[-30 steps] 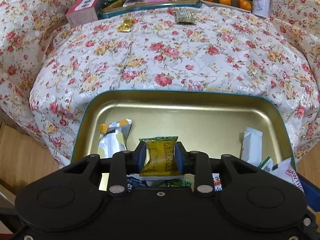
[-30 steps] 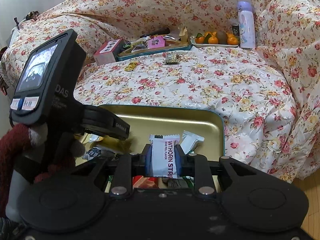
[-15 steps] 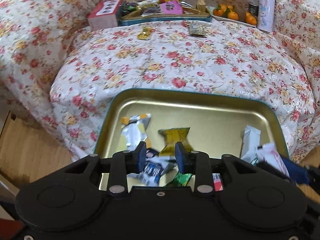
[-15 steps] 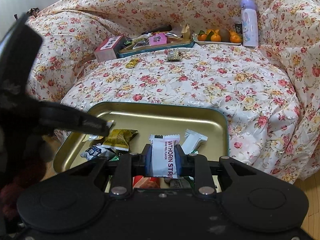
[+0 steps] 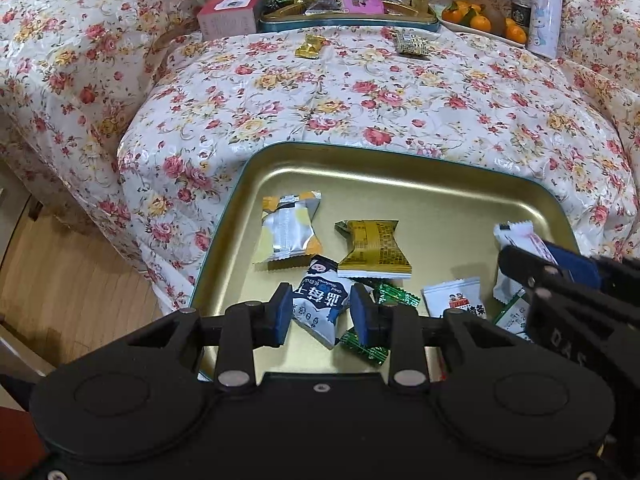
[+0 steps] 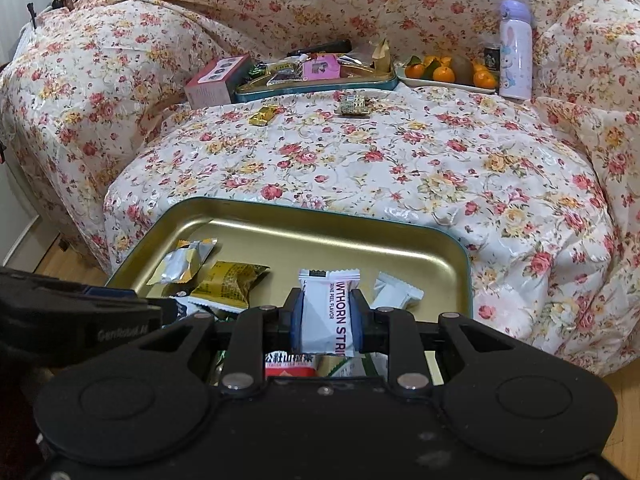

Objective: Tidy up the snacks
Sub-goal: 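Open the left tool over the tray while the right tool lowers and releases the white bar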

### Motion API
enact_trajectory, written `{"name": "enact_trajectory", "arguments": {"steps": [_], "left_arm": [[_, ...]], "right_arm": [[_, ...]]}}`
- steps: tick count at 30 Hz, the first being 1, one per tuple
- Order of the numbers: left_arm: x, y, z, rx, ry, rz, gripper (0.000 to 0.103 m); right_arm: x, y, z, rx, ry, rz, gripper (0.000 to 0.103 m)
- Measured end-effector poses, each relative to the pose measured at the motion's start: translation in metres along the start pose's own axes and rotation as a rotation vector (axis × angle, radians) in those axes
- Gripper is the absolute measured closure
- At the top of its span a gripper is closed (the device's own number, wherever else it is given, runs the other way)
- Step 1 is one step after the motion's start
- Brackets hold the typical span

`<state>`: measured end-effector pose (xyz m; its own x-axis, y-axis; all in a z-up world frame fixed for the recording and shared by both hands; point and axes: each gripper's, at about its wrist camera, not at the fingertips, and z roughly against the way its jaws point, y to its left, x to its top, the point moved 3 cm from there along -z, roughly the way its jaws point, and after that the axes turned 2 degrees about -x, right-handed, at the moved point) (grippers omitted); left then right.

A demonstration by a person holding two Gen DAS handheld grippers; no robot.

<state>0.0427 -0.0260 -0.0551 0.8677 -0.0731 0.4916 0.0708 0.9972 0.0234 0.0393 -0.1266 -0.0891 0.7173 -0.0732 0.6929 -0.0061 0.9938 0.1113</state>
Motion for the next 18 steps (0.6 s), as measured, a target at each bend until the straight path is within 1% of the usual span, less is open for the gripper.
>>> {"name": "enact_trajectory", "arguments": {"steps": [9, 18], "left_arm": [[-0.002, 0.000, 0.000, -0.002, 0.004, -0.007, 0.062], [-0.002, -0.001, 0.000, -0.003, 0.003, -0.008, 0.062]], "right_arm": [[0.016, 0.008, -0.008, 0.015, -0.016, 0.002, 0.077], [0.013, 0.008, -0.008, 0.024, -0.012, -0.006, 0.077]]}}
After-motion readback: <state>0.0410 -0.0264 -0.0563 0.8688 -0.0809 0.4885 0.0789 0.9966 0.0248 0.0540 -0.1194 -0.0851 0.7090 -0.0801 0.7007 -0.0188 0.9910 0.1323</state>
